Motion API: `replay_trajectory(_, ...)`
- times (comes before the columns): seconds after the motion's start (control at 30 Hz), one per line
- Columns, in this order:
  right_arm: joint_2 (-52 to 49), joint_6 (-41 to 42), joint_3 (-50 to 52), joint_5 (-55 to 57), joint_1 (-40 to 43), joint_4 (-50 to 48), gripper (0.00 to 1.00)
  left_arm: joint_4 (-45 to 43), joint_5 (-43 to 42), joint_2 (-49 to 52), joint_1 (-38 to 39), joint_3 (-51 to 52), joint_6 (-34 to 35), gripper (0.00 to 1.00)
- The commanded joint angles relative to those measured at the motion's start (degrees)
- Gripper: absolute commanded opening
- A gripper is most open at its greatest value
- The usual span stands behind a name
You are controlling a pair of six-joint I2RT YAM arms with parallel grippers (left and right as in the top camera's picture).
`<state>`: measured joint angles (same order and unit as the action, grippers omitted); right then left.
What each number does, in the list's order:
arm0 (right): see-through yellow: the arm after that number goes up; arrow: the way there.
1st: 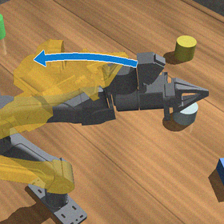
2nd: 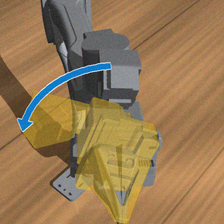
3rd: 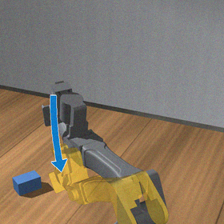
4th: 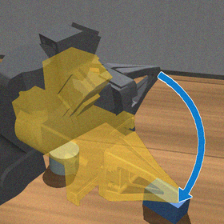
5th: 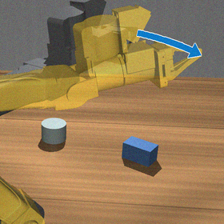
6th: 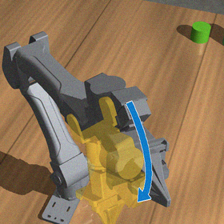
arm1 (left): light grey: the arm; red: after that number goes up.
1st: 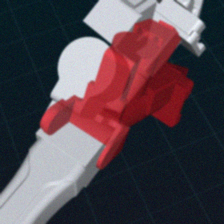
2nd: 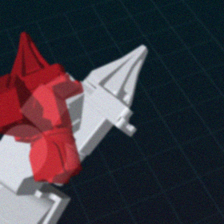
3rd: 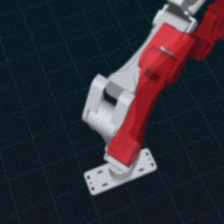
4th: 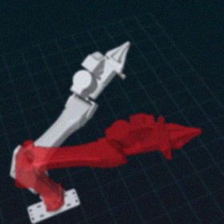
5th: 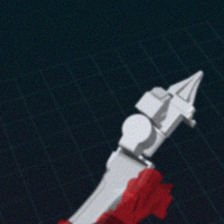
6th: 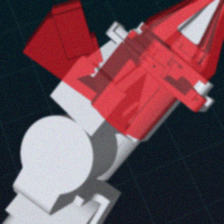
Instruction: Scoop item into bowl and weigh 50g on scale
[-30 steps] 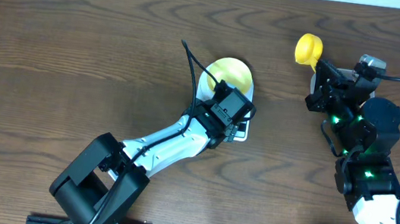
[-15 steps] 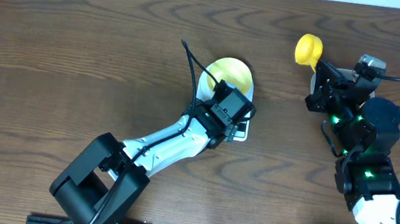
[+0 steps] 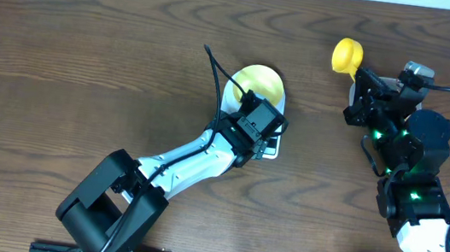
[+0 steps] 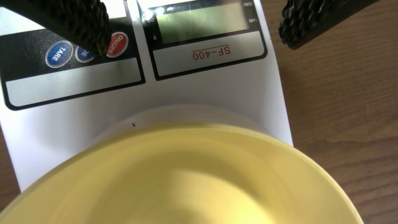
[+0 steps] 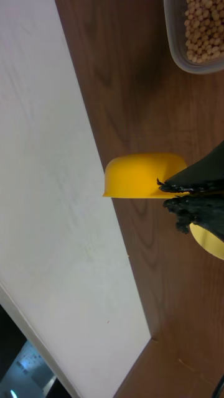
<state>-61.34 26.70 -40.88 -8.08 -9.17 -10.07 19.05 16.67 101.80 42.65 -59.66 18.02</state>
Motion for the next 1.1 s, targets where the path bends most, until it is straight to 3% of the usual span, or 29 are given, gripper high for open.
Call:
replay_trajectory(0.0,0.5,-0.2,-1.5,0.5,0.6,0.1,0.01,0.1,1.0,1.0,0.1,0.4,0.3,0.88)
replay_trajectory(1.07,0.5,-0.2,-1.5,0.4,0.6,0.0,0.01,-0.7,1.7,2.8,0.1,0.6,0.5,0.88)
